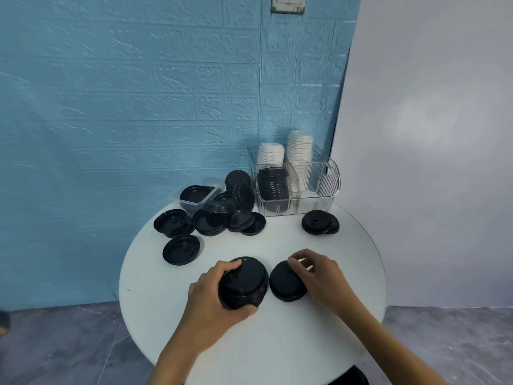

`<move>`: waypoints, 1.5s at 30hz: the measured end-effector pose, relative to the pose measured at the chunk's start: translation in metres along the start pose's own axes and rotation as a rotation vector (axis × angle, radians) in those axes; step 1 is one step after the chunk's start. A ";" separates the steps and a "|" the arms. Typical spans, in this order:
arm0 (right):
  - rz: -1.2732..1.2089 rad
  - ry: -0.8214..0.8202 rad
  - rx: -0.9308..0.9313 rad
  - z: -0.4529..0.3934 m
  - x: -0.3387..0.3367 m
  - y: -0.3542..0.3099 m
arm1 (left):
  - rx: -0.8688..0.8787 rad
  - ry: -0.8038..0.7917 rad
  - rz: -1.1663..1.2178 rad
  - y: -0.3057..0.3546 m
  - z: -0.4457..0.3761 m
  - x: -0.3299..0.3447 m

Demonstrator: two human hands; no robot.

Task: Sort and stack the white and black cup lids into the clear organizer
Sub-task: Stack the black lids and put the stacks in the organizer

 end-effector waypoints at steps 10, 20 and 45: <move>0.290 0.081 -0.167 -0.019 -0.007 -0.001 | -0.020 0.009 -0.029 0.003 0.002 -0.003; 0.436 0.243 -0.018 -0.123 -0.044 0.048 | -0.040 -0.004 -0.006 0.007 0.004 -0.005; 0.236 0.395 0.012 -0.126 -0.064 0.056 | -0.019 0.001 0.020 0.004 0.000 -0.002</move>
Point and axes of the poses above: each hand's wrist, its own z-axis away from the middle knuckle, its own x-axis out of the palm, y = z × x, the point moved 10 cm from there along -z, towards the middle knuckle, and after that the axes turned 9 degrees about y, right-handed, at the moved point
